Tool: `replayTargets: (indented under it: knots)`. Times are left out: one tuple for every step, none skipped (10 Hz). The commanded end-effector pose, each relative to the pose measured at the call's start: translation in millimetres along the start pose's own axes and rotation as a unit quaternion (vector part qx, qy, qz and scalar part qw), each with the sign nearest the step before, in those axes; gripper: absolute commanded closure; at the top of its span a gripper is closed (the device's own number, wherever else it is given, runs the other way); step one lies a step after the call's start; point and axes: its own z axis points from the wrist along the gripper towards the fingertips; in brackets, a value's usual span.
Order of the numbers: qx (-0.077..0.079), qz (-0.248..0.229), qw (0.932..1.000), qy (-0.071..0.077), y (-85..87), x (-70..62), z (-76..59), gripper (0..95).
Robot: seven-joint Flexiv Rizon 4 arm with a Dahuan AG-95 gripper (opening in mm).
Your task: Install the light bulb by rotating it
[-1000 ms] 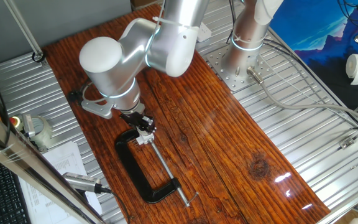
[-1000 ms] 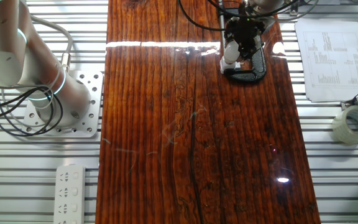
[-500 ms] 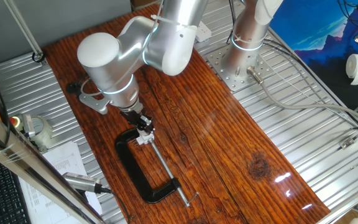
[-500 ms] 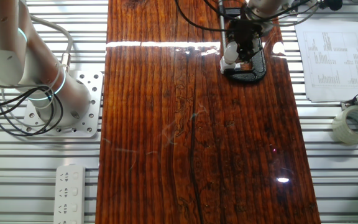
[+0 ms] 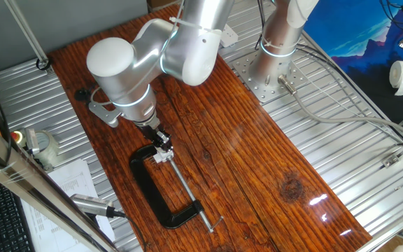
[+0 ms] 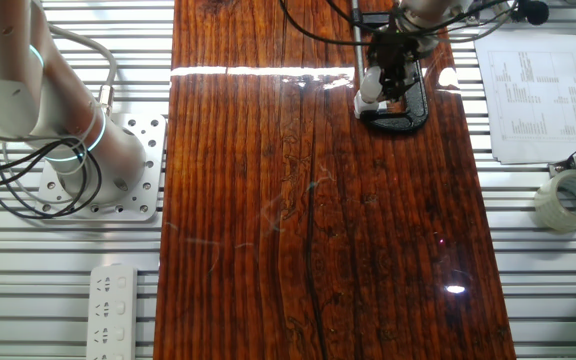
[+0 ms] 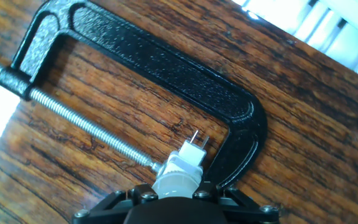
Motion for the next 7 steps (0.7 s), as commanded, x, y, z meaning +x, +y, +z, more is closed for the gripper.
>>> replayTargets:
  knots:
    - [0.000,0.045,0.9990,0.000,0.1,0.4,0.3,76.0]
    - [0.000,0.058,0.9983,0.000,0.0,0.4,0.4,76.0]
    - [0.000,0.082,0.9966,-0.001,0.0,0.3,0.5,76.0]
    - [0.000,0.108,0.9942,-0.001,0.0,0.3,0.4,76.0]
    - [0.000,0.123,0.9924,-0.001,0.0,0.3,0.4,76.0]
    - [0.000,0.134,0.9909,0.000,0.0,0.3,0.4,76.0]
    - [-0.001,0.148,0.9890,-0.001,0.0,0.3,0.4,76.0]
